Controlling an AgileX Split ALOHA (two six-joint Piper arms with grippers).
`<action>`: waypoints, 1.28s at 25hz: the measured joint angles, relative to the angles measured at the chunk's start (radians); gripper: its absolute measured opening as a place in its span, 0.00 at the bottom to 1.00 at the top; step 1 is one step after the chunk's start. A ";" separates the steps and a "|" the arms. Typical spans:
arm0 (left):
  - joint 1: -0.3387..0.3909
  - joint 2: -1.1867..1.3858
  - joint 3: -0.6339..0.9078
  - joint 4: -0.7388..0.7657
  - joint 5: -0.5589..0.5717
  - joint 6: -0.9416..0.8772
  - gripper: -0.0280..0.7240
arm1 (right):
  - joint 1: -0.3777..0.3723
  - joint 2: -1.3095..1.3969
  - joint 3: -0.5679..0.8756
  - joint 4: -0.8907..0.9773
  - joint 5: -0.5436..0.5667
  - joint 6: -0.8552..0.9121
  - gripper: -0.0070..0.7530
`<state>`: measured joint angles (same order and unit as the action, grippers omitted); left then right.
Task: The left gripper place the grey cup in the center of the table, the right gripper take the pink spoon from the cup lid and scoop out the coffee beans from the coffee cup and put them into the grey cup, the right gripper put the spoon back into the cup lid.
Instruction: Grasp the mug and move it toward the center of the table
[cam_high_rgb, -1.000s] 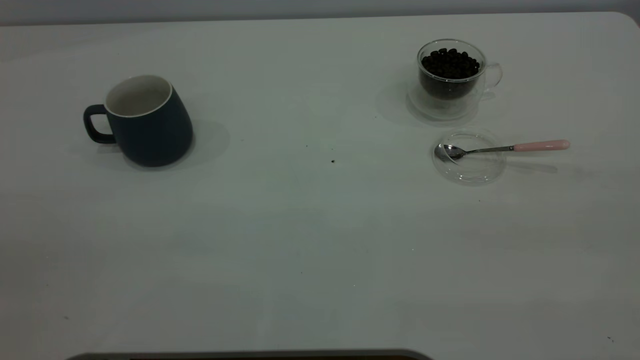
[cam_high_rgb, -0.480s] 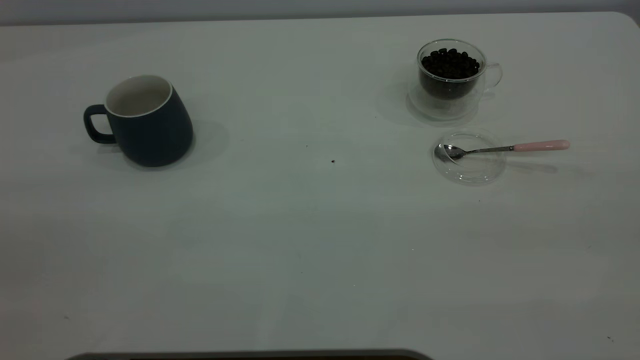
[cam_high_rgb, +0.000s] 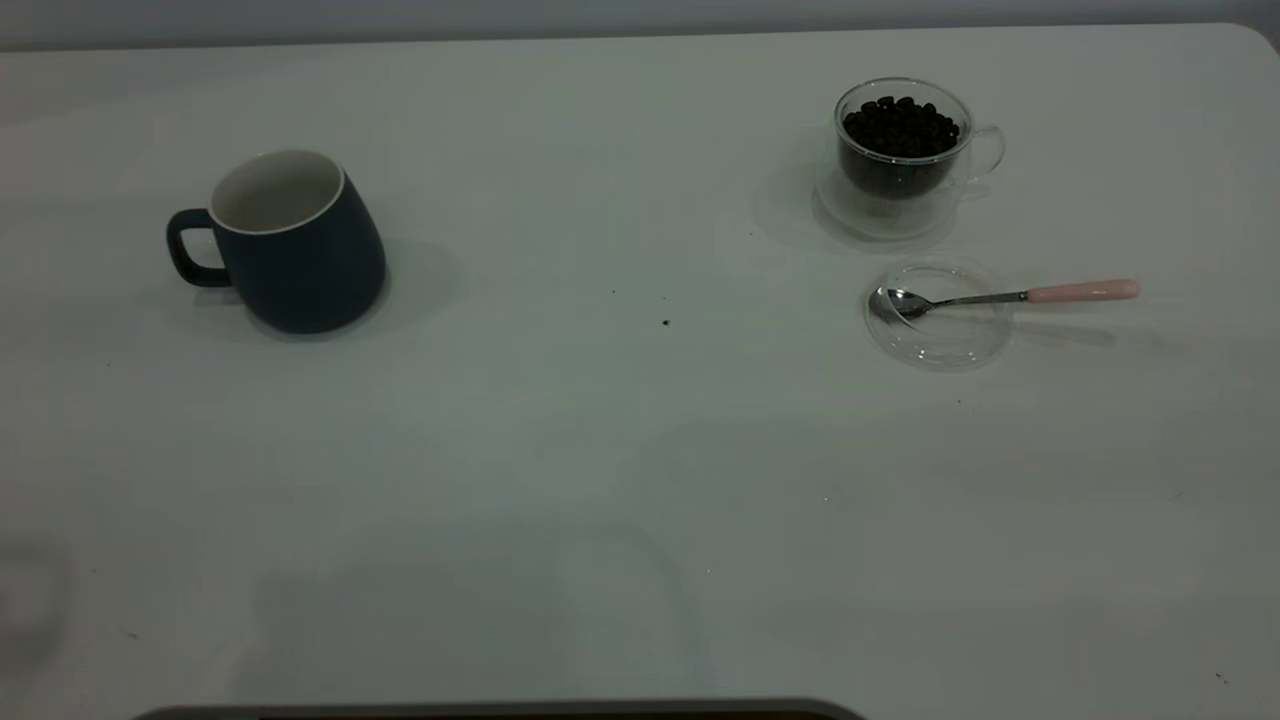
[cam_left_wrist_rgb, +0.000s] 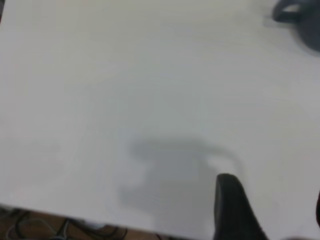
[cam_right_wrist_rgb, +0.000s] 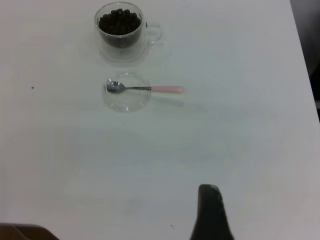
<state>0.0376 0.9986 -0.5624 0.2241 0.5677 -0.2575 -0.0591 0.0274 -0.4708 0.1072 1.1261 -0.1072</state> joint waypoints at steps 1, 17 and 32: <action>0.013 0.073 -0.025 0.002 -0.033 -0.003 0.64 | 0.000 0.000 0.000 0.000 0.000 0.000 0.77; 0.087 1.009 -0.797 -0.133 0.147 0.487 0.64 | 0.000 0.000 0.000 0.000 0.000 0.000 0.77; 0.030 1.223 -0.841 -0.254 0.007 1.235 0.64 | 0.000 0.000 0.000 0.000 0.000 0.000 0.77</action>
<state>0.0676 2.2214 -1.4036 -0.0295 0.5749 0.9772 -0.0591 0.0274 -0.4708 0.1072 1.1261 -0.1072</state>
